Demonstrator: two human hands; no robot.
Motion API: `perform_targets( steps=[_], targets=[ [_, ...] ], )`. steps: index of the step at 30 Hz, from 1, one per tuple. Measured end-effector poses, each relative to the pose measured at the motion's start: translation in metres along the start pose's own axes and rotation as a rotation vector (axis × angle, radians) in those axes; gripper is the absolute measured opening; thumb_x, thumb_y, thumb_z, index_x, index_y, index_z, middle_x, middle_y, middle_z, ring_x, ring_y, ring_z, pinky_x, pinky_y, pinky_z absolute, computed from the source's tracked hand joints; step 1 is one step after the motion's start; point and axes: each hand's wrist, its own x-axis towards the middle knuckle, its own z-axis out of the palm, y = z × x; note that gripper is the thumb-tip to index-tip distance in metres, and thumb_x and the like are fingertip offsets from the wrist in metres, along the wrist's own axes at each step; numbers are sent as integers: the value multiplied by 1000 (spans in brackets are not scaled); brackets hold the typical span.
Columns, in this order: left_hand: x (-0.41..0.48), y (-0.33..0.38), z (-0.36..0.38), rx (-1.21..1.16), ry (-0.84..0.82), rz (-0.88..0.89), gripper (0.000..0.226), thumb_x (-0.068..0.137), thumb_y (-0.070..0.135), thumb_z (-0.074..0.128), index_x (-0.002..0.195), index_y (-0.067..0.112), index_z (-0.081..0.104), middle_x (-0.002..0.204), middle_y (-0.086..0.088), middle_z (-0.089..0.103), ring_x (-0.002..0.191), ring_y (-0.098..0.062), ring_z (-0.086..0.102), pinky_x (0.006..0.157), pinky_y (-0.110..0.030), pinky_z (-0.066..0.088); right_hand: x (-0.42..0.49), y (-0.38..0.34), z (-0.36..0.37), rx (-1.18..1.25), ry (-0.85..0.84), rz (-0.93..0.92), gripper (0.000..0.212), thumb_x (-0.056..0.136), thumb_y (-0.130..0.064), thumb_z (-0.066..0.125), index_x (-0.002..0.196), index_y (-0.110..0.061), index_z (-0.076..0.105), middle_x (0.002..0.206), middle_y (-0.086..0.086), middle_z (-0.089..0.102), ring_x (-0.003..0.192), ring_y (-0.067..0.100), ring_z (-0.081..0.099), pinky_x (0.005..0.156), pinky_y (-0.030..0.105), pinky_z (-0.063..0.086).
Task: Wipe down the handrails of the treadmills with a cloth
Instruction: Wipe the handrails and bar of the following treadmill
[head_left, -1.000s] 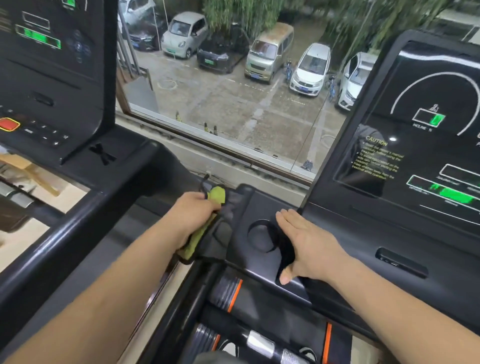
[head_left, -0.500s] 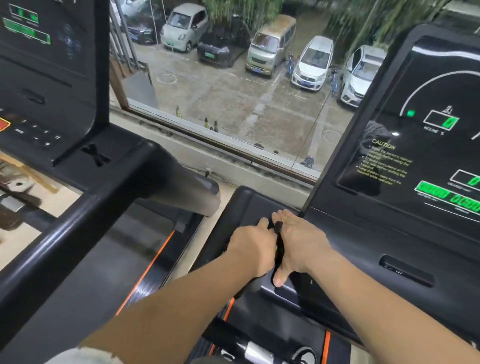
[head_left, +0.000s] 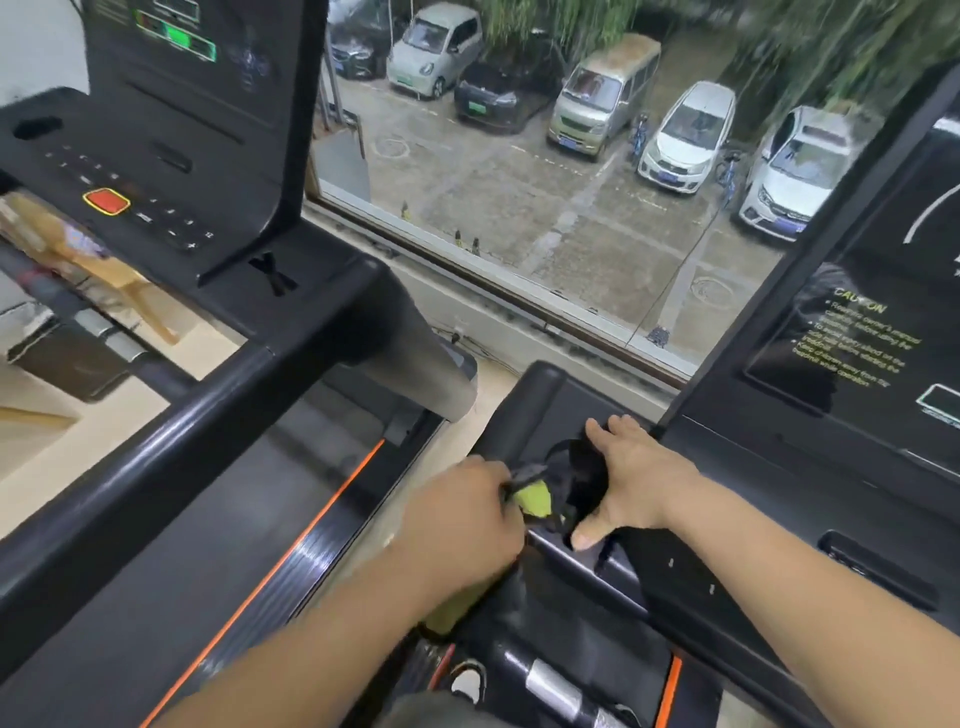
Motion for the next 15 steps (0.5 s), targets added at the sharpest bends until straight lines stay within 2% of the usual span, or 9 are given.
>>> perform_targets(
  steps=[2, 5, 7, 9, 10, 12, 13, 15],
  targets=[
    [12, -24, -26, -98, 184, -111, 19, 86, 37, 51, 94, 22, 61, 92, 3, 59, 95, -29, 61, 78, -39, 51, 7, -8, 0, 108, 15, -14, 150, 53, -60, 95, 165, -24, 1, 170, -3, -18, 157, 15, -14, 127, 41, 14],
    [23, -41, -47, -214, 456, -207, 16, 93, 35, 56, 89, 20, 58, 92, 3, 58, 90, -26, 56, 77, -41, 49, 18, -20, 8, 143, 34, -32, 150, 51, -60, 96, 165, -26, 4, 169, -2, -22, 156, 19, -18, 128, 45, 9],
    [19, -44, -29, -263, 463, -197, 19, 96, 37, 57, 88, 20, 52, 98, 4, 56, 92, -25, 57, 76, -40, 46, 22, -25, 16, 70, 48, -24, 152, 51, -62, 94, 165, -27, 0, 170, 1, -20, 156, 24, -18, 128, 47, 9],
    [5, -46, 11, -91, 347, -87, 23, 95, 45, 57, 92, 22, 57, 118, 4, 58, 101, -28, 59, 81, -38, 43, 23, -26, 19, 42, 79, -18, 153, 49, -64, 94, 164, -29, -1, 170, 0, -18, 157, 24, -17, 128, 48, 11],
    [-3, -49, 34, 28, 313, -15, 27, 92, 48, 58, 97, 22, 62, 134, 2, 56, 110, -30, 58, 89, -39, 43, 23, -23, 20, 50, 87, -20, 153, 48, -66, 93, 164, -31, 0, 170, -2, -18, 157, 22, -17, 128, 47, 13],
    [-3, -58, 61, 126, 349, 53, 33, 89, 47, 61, 104, 19, 68, 152, -7, 49, 135, -40, 47, 109, -51, 38, 23, -18, 22, 83, 86, -29, 153, 46, -69, 92, 163, -36, 0, 170, -8, -19, 156, 17, -18, 127, 46, 16],
    [2, -59, 65, 119, 390, 57, 33, 90, 46, 60, 105, 18, 69, 154, -11, 48, 143, -44, 39, 114, -59, 33, 23, -16, 23, 104, 92, -25, 153, 44, -70, 92, 163, -38, 0, 169, -10, -20, 156, 14, -18, 127, 46, 17],
    [21, -58, 65, 117, 413, 63, 34, 97, 45, 52, 105, 17, 69, 152, -13, 48, 147, -44, 34, 116, -61, 31, 23, -15, 24, 116, 101, -15, 152, 43, -71, 91, 162, -42, 0, 168, -15, -22, 155, 10, -19, 125, 45, 22]
  ],
)
